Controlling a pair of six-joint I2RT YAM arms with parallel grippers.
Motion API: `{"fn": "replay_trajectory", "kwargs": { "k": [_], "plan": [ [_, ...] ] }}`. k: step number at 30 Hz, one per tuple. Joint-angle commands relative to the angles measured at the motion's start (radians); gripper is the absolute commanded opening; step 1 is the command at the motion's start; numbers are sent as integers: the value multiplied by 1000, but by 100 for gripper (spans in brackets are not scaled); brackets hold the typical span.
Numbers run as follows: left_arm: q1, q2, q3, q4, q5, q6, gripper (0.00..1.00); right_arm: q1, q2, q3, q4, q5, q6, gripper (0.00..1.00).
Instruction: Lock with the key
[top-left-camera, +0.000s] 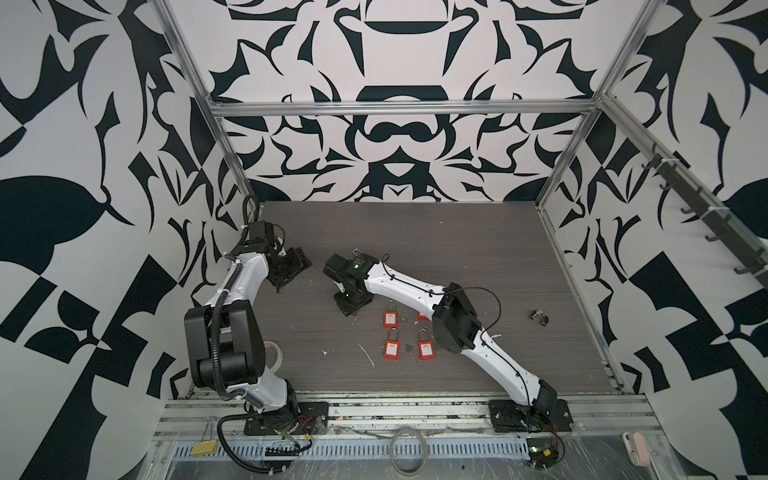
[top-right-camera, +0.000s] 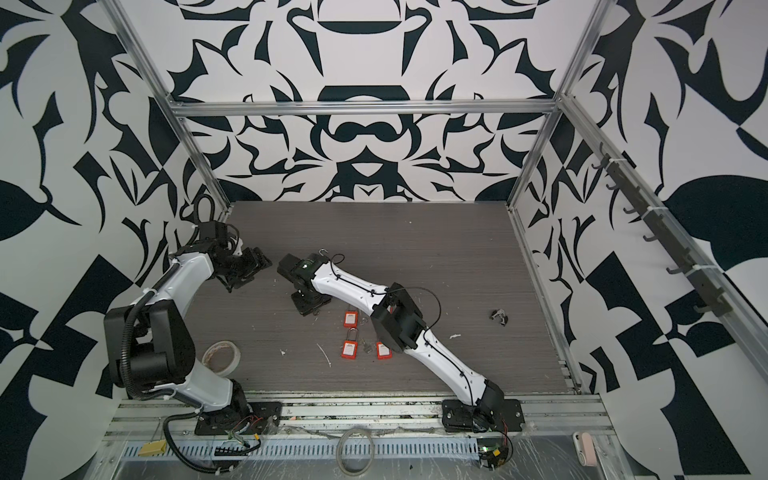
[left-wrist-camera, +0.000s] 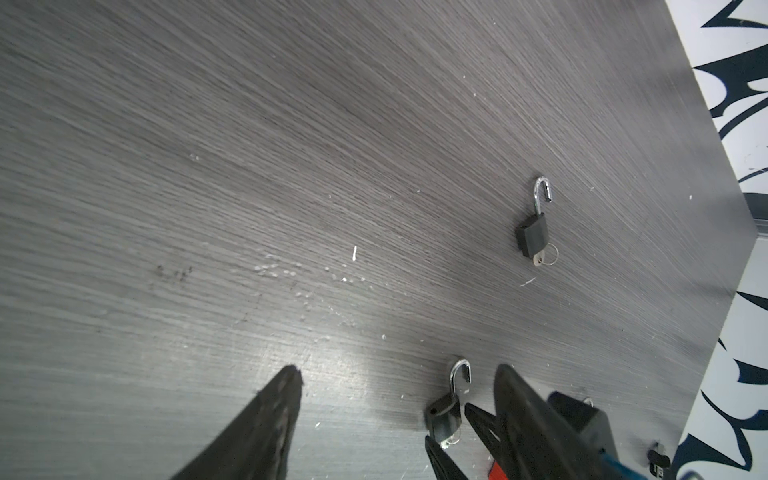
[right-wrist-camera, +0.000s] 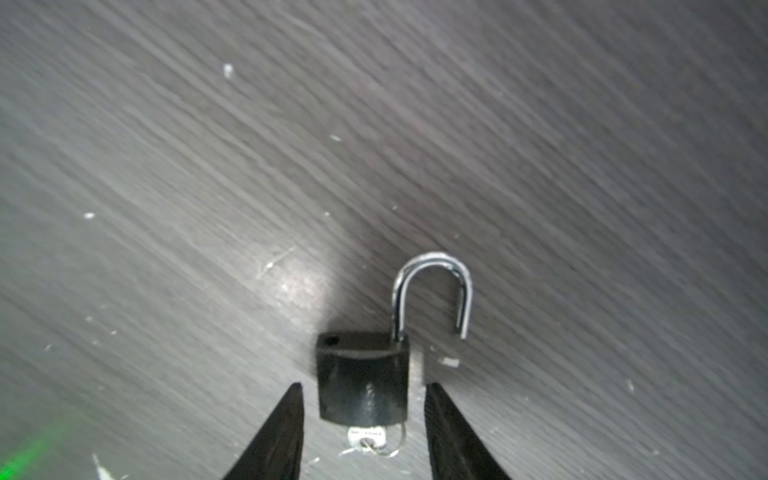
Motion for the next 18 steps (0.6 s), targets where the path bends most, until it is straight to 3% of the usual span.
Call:
{"fn": "replay_trajectory", "kwargs": {
  "k": [1,18],
  "plan": [
    [1,13,-31,1,16,13,76,2,-6,66,-53,25,16,50],
    [0,7,-52,-2,9,8,76,9,11,101,-109,184,-27,45]
  ]
}}
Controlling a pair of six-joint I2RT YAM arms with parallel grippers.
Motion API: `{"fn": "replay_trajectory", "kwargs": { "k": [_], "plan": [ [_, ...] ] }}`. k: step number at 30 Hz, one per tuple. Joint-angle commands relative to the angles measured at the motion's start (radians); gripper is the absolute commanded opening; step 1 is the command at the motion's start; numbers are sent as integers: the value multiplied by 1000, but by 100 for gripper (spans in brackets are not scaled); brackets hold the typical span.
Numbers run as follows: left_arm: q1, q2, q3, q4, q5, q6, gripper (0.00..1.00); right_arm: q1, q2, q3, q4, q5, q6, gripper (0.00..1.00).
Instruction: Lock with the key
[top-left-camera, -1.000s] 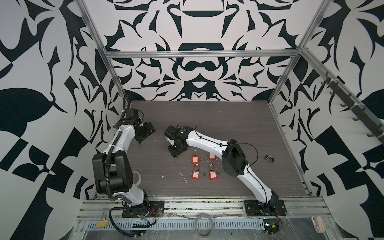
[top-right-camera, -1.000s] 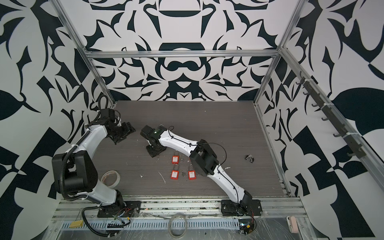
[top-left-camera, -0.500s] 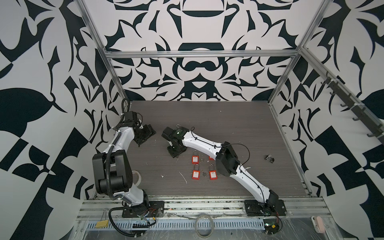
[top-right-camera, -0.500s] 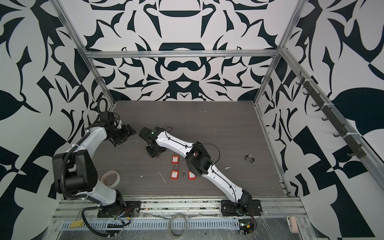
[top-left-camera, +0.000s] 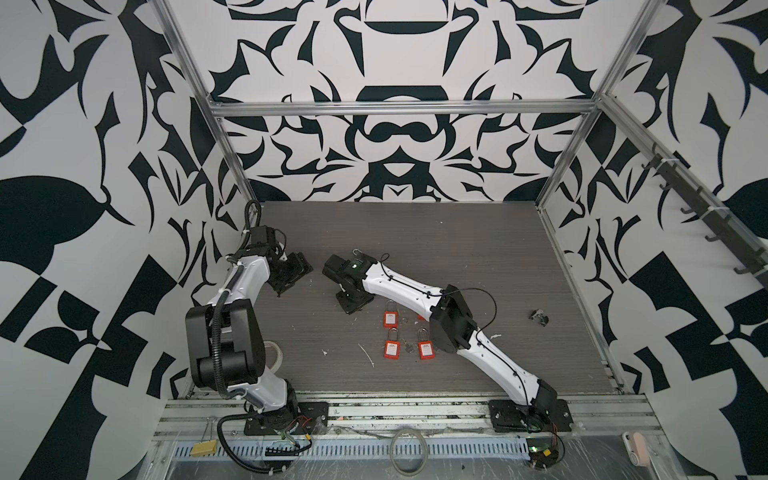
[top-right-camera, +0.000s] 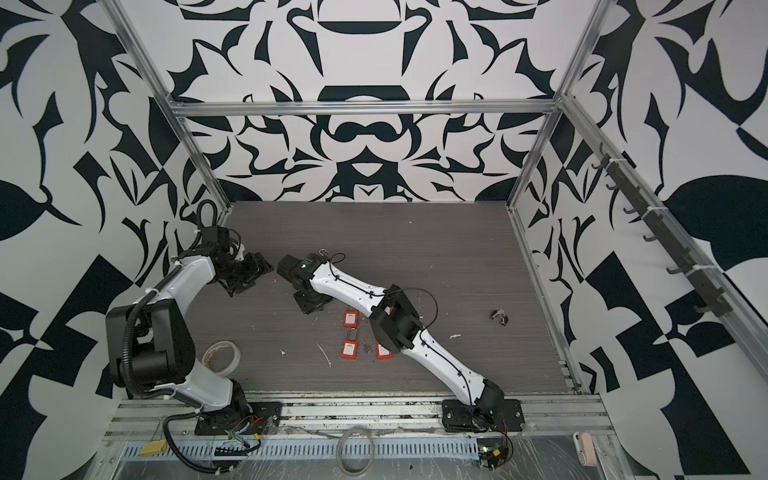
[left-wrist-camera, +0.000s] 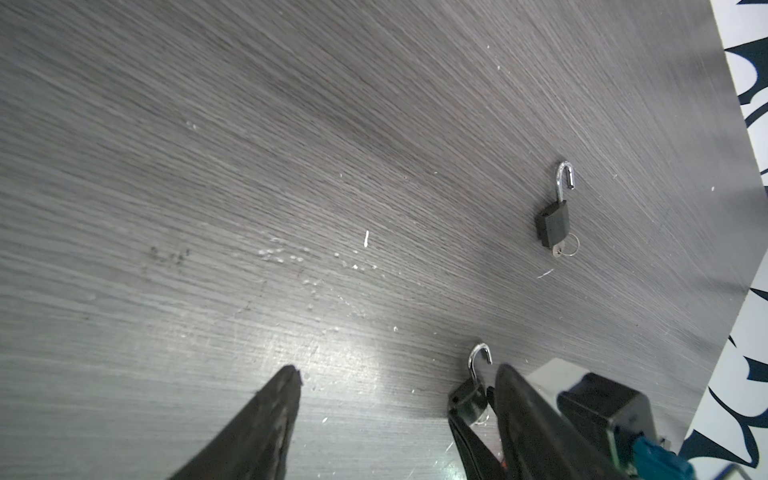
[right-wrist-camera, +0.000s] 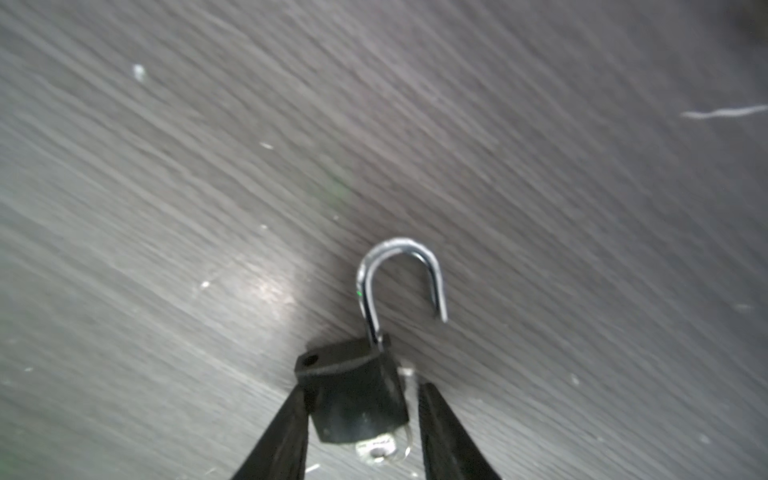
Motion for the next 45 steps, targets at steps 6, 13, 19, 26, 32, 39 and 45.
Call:
{"fn": "replay_trajectory", "kwargs": {
  "k": [6,13,19,26,32,39,45],
  "plan": [
    [1,4,-20,-9,8,3,77,24,-89,-101,44,39,-208,50],
    [0,-7,-16,-17,-1,3,77,24,-88,-144,77,27,-333,54],
    [0,-14,-6,-31,-8,0,77,24,-88,-161,129,-1,-366,52],
    [0,-18,3,-36,-5,-8,77,24,-76,-154,102,-18,-339,48],
    [0,-23,1,-35,5,-22,77,17,-46,-95,52,-16,-299,46],
    [0,-23,-4,-30,20,-33,77,10,-18,-56,11,-25,-267,45],
    [-1,-24,-7,-24,27,-32,76,9,-37,-75,32,-39,-283,42]
  ]
}}
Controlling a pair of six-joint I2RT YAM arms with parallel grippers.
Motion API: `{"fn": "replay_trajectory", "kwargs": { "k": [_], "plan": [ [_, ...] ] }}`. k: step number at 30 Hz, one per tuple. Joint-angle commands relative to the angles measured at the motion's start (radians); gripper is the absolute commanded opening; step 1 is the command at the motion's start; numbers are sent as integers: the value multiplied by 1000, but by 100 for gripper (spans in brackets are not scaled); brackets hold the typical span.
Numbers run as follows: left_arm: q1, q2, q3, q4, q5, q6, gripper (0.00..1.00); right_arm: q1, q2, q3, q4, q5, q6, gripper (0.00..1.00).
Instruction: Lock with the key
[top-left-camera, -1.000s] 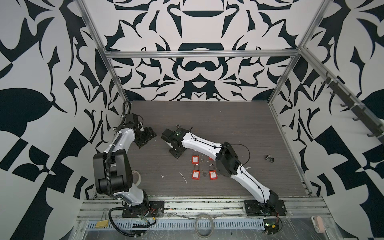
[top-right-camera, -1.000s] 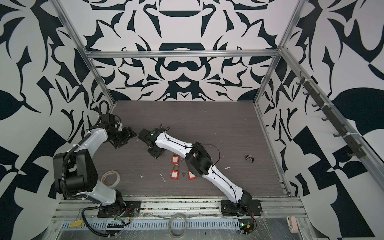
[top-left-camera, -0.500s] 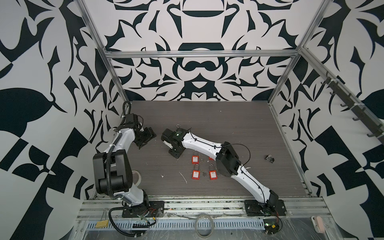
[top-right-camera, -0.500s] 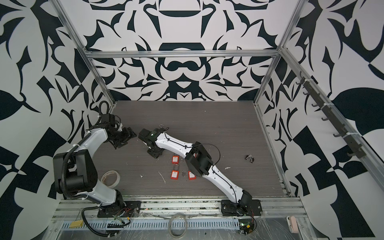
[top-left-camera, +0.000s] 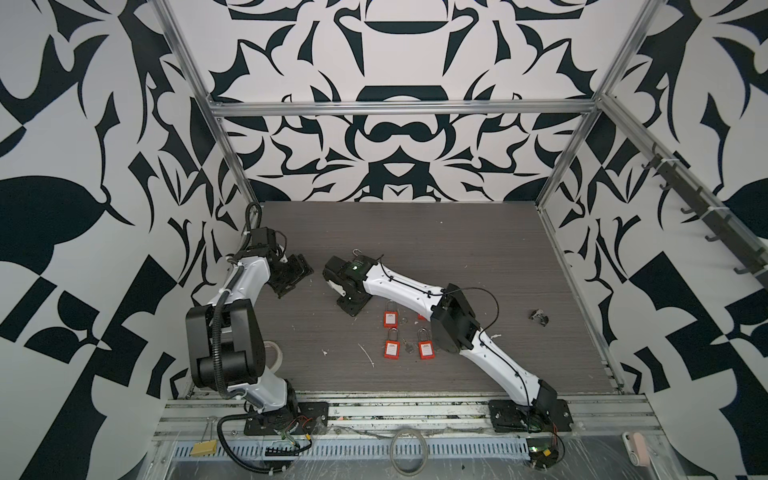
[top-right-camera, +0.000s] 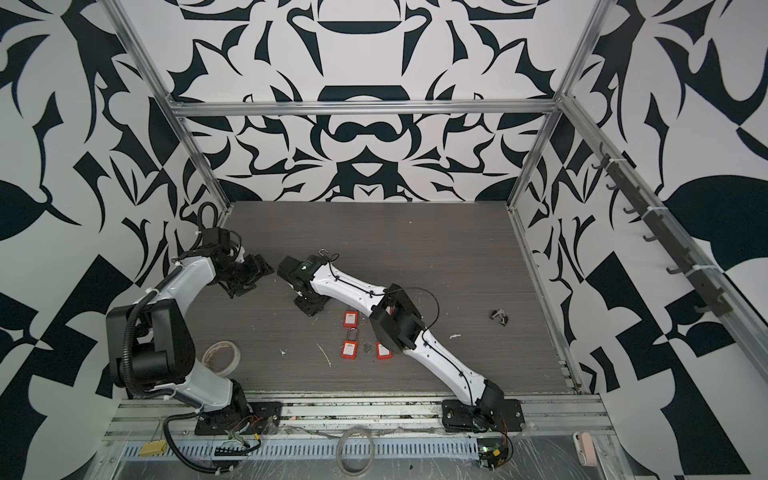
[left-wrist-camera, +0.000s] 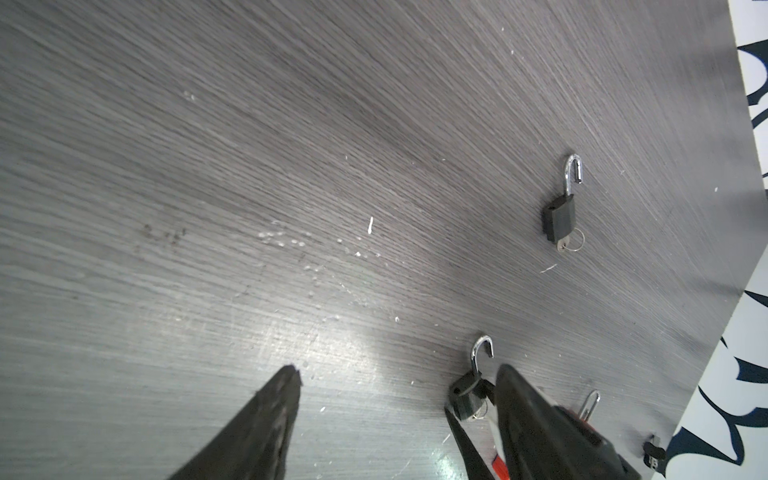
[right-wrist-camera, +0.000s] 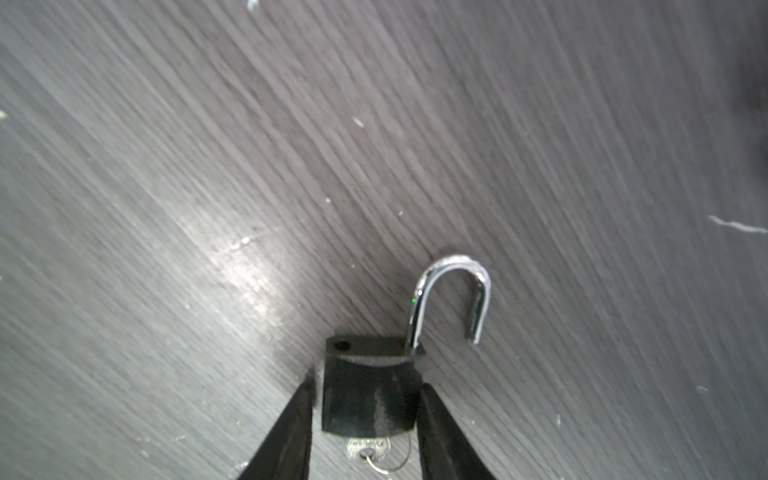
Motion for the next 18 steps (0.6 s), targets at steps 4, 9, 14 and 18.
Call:
{"fn": "replay_trajectory", "kwargs": {
  "k": [4,9,14,18],
  "plan": [
    [-2,-29,-4,-2,22,-3,76,0,-62,-74,55,0,-14,40],
    [-1,-27,-13,3,31,7,76,1,-172,-216,189,-9,-48,39],
    [0,-30,-21,14,41,17,75,1,-215,-236,212,-6,-96,38],
    [0,-41,-27,44,90,51,75,-1,-283,-280,242,3,-175,37]
  ]
}}
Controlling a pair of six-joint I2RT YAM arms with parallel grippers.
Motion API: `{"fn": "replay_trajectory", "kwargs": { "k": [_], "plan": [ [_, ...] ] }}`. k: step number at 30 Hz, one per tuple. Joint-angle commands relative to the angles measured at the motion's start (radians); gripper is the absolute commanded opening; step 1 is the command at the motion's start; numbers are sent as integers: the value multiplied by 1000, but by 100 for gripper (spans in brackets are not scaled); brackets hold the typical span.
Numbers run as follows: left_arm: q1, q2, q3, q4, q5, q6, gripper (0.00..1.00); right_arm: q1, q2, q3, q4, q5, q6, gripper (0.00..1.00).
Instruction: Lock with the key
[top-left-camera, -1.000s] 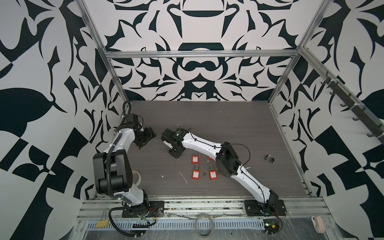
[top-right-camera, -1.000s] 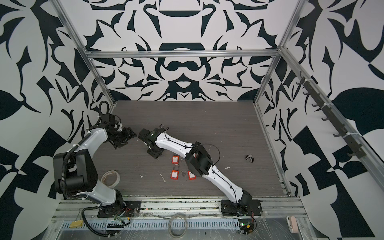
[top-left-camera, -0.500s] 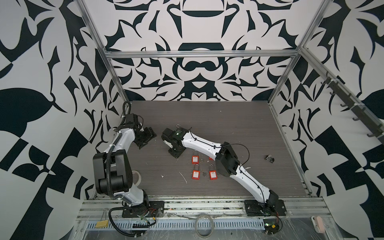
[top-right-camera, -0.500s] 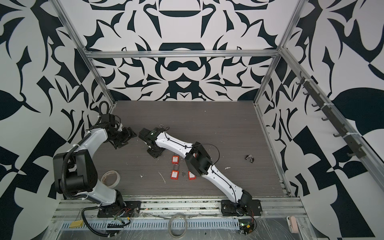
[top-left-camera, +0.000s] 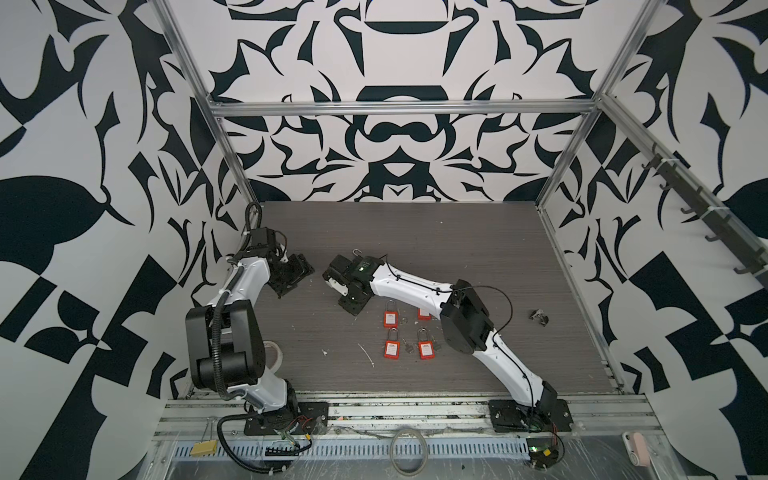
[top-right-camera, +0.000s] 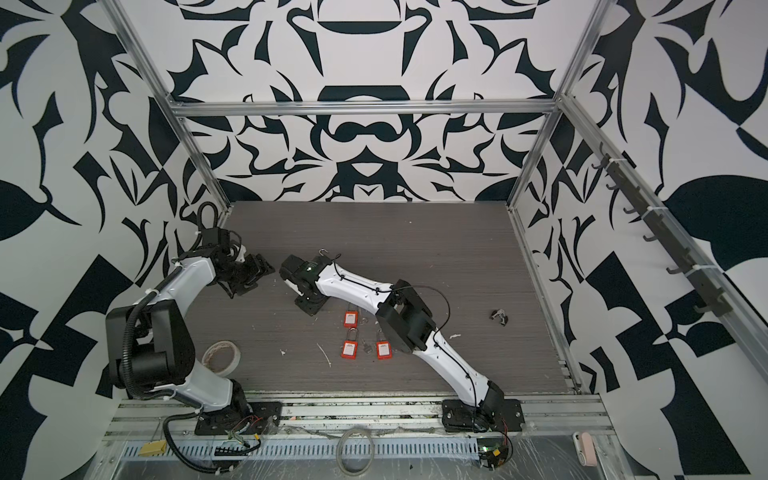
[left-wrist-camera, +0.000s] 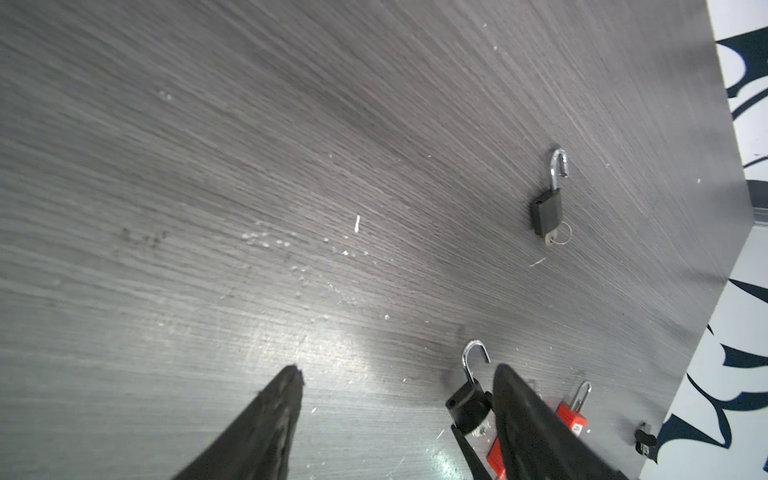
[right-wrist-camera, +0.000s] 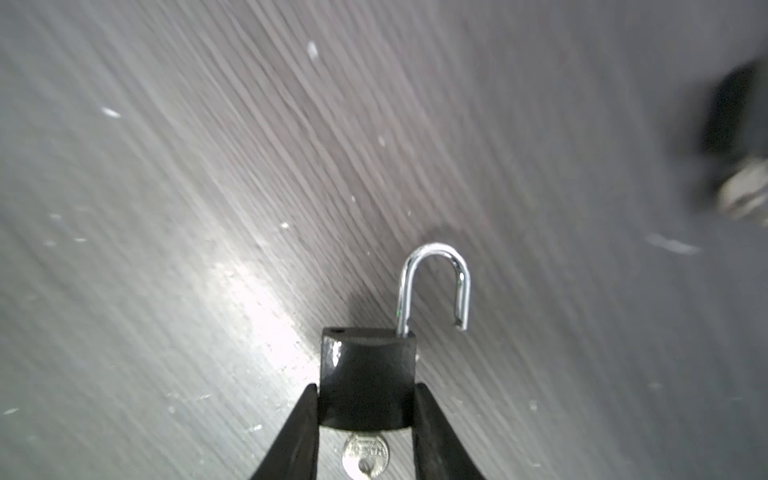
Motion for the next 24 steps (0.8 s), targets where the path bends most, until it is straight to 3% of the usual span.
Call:
{"fn": "replay_trajectory", "kwargs": {
  "k": [1,9,14,19,22,24],
  "plan": [
    [-1,-31,-25,41,82,41,75,-4,-140,-54,73,-10,-97,38],
    [-17,-47,-52,189,319,68,68,-75,-423,-415,314,-162,-286,39],
    [-104,-91,-52,222,350,175,67,-155,-582,-571,381,-302,-320,38],
    [-256,-179,-101,313,334,384,67,-221,-700,-670,328,-411,-442,39],
    [-315,-239,-173,418,317,469,67,-249,-752,-742,334,-392,-488,37],
    [-318,-261,-210,476,304,463,67,-255,-762,-777,334,-387,-507,36]
  ]
}}
